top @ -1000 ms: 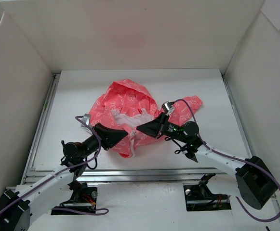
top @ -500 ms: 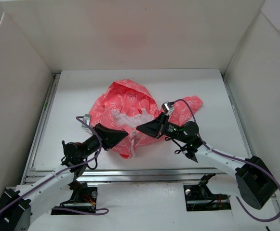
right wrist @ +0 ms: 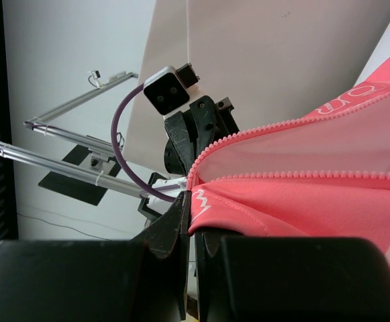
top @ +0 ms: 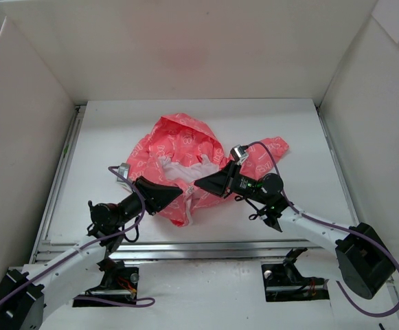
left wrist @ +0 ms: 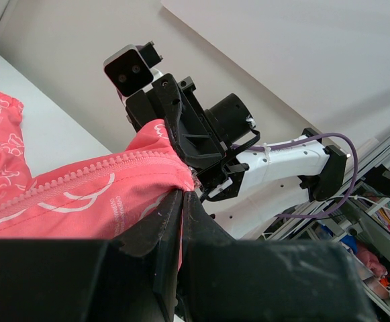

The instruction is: Zip up the jacket

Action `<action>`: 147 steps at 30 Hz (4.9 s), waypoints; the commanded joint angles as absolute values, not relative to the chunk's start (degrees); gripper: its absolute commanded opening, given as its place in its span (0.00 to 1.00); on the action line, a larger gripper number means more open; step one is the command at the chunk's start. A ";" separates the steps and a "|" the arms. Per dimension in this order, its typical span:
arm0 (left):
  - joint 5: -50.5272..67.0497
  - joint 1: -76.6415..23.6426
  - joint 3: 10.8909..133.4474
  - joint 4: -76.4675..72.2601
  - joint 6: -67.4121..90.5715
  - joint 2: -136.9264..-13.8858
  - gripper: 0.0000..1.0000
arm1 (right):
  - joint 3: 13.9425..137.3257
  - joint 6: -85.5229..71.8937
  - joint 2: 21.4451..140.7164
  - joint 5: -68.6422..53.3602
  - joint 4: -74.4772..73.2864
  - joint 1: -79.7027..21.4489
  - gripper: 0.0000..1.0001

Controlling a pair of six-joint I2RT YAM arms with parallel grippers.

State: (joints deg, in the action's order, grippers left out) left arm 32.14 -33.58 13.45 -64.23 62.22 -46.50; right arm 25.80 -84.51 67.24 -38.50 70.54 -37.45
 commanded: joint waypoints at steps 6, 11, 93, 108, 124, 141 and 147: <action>33.05 -33.13 14.77 -71.28 62.93 -47.20 0.00 | 27.51 -84.90 65.83 -39.99 90.61 -37.00 0.00; 32.70 -33.13 14.41 -71.72 63.19 -47.37 0.00 | 27.42 -84.82 65.57 -40.17 90.53 -37.09 0.00; 34.89 -31.99 13.97 -69.43 62.67 -46.93 0.00 | 29.44 -78.40 65.30 -39.99 81.74 -37.71 0.00; 34.72 -31.99 13.71 -68.73 62.49 -46.14 0.00 | 30.32 -76.82 65.92 -39.46 79.28 -38.85 0.00; 33.40 -33.66 16.87 -52.77 55.83 -40.71 0.00 | 32.17 -68.74 60.91 -36.65 64.61 -39.90 0.00; 30.67 -34.19 16.79 -47.81 53.52 -36.30 0.00 | 31.03 -66.01 59.15 -35.51 59.68 -42.01 0.00; 30.76 -34.19 16.26 -50.10 54.49 -36.91 0.00 | 30.59 -65.22 58.19 -35.24 58.27 -42.28 0.00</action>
State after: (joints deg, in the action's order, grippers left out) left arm 30.96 -33.98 14.48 -43.81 54.37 -36.93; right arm 30.00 -65.87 60.51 -35.33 52.84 -41.71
